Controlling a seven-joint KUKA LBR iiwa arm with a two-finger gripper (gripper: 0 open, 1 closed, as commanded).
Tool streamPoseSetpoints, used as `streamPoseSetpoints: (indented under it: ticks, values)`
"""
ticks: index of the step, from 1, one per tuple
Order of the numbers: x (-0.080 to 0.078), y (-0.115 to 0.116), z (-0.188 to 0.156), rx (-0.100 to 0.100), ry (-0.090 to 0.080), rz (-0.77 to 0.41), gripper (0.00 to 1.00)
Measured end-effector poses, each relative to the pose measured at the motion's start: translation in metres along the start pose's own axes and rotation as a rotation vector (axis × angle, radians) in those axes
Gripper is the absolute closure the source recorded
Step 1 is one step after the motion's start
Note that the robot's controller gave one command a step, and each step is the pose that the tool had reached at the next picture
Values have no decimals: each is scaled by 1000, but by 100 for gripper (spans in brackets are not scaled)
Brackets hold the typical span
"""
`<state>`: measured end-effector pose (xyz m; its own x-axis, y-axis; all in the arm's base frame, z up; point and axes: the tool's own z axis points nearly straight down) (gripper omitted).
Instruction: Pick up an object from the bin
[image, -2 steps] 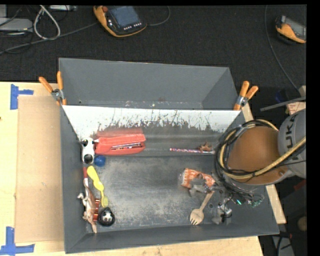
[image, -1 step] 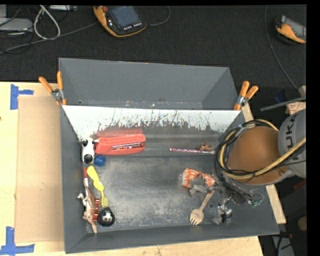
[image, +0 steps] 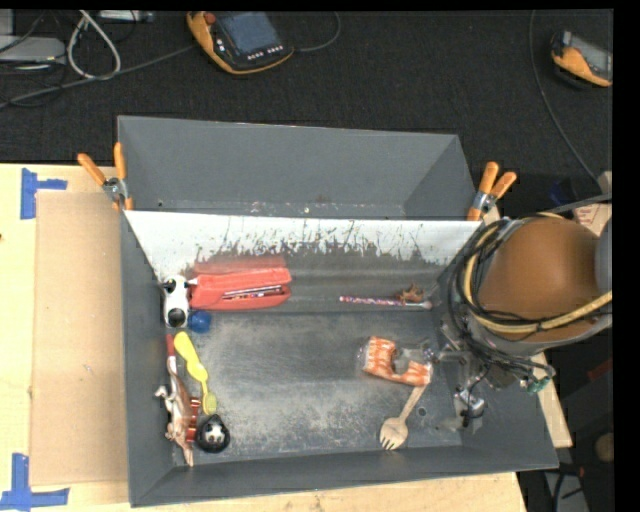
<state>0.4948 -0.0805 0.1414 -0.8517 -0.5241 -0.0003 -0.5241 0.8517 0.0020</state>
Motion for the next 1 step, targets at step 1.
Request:
streamPoseSetpoints:
  ticks: [1]
  values:
    - [1, 3, -34, 2, -2, 241, 0]
